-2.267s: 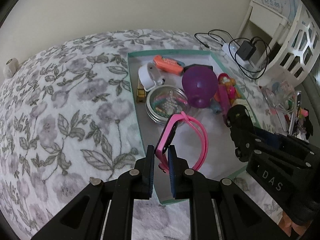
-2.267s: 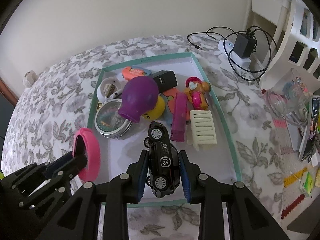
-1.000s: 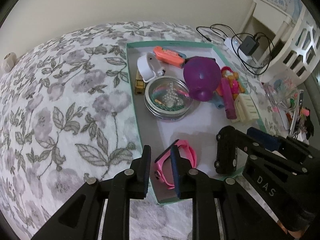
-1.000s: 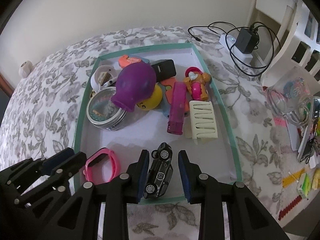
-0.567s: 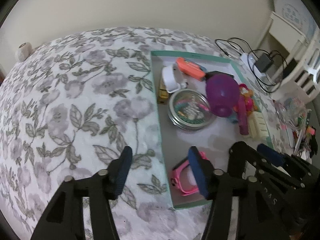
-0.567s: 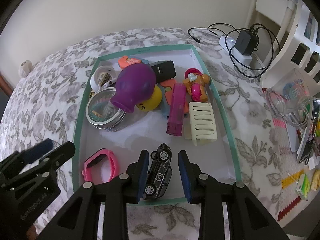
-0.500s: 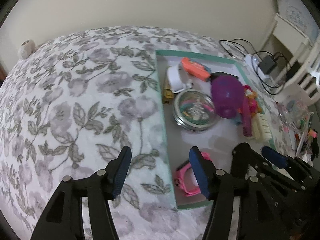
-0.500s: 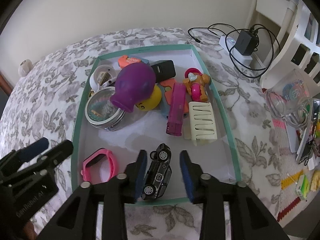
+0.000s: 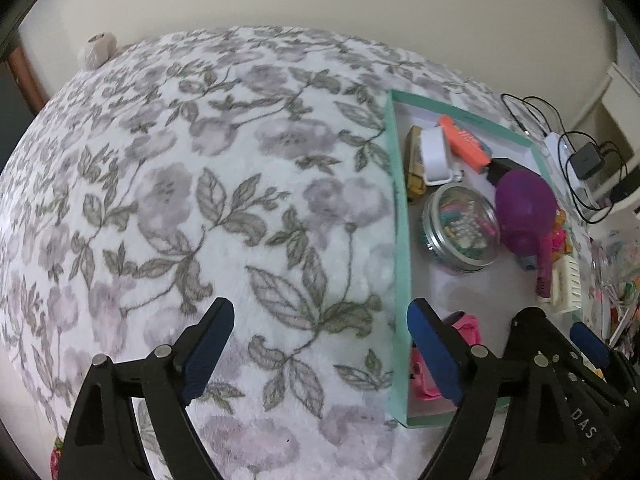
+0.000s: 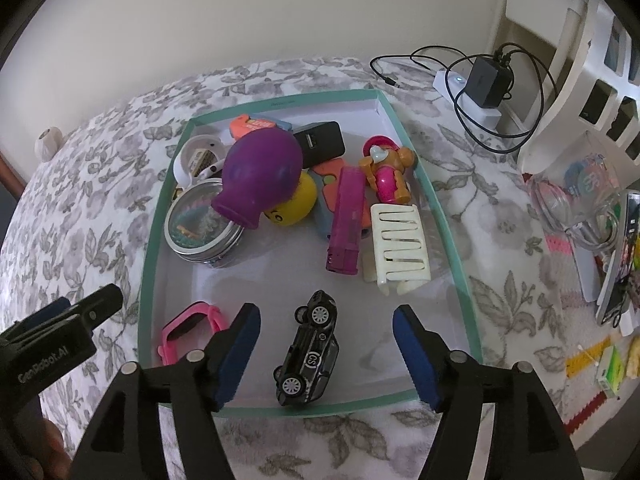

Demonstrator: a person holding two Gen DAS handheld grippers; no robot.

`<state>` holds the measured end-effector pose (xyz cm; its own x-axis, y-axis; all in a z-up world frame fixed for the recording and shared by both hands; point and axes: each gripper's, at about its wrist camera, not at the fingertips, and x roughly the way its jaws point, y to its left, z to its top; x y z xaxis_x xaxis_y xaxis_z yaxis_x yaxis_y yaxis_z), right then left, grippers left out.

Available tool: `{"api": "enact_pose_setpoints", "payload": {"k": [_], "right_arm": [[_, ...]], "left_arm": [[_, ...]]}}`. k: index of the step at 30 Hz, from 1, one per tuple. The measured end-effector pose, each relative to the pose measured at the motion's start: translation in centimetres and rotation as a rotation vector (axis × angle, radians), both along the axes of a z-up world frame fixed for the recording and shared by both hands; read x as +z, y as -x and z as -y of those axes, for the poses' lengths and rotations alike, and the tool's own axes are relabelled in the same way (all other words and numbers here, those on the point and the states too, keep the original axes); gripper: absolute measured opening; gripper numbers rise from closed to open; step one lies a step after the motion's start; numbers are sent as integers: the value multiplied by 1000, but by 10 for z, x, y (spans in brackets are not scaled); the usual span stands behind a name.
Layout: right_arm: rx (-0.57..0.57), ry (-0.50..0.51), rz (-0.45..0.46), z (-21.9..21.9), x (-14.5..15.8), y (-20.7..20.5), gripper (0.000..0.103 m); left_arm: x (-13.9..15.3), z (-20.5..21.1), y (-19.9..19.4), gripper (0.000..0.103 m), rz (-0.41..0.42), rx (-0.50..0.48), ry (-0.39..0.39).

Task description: Organize rigid objects

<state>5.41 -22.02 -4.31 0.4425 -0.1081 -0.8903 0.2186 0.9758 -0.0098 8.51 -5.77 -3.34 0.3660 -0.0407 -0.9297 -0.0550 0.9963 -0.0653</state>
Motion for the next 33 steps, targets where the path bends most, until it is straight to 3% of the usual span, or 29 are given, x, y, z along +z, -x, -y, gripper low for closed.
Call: {"api": "enact_pose_setpoints", "payload": {"k": [3,10,11,13,16,18,33], "right_arm": [[-2,-2,3,1,-1,0,84],[-3,-1,3,0,-2,0,86],[-2,0,4,0,-2,0,88],[0,4,7,0,-2,0,103],[-1,10,14,0,-1,1,103],[0,15,12,0,-2,1,103],[5,12,15,1,0,2,103]], "left_arm": [[-3,-4,-1,90,-11,22,-4],[-4,-12,0,93,-18,53,2],[-5,-12,0,93,-21,55,3],[-6,-13,-1,93,-27,59,3],[-7,-15,-1,94,-29,64,4],[-7,-16,-2,103,-27,67,-3],[-2,-18,0,103,1,67,38]]}}
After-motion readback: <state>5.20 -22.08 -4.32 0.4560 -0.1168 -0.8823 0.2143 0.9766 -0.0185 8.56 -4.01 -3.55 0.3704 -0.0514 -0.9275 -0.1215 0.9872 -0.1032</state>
